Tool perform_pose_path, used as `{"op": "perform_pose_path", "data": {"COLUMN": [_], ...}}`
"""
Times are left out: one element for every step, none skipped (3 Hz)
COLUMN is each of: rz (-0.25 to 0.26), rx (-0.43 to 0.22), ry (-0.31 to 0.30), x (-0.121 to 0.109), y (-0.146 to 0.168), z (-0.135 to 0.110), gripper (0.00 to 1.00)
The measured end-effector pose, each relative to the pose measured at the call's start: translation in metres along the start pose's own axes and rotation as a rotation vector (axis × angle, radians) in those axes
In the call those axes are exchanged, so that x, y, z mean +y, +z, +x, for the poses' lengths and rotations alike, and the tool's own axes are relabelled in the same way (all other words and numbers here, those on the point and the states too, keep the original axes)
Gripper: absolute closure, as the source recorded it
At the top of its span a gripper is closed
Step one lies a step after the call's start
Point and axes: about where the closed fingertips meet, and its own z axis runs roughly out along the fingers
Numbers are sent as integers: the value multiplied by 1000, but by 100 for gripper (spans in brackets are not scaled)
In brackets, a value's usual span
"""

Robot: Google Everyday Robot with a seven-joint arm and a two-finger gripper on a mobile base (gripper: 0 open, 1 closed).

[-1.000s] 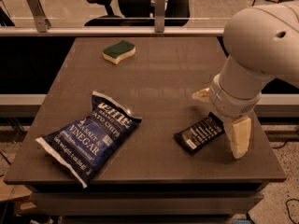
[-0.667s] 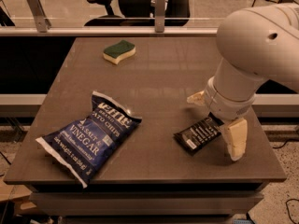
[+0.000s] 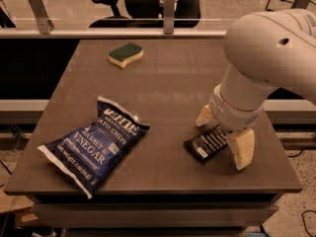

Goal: Move rxbar chocolate near sponge

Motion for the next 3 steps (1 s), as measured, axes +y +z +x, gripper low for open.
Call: {"op": "perform_pose_path", "data": {"rz": [0,0,0], "rx": [0,0,0], "ry": [0,0,0], "x": [-1,-1,-1], "y": [-4,-11,-11], "z": [0,0,0], "gripper": [64,88,100]}}
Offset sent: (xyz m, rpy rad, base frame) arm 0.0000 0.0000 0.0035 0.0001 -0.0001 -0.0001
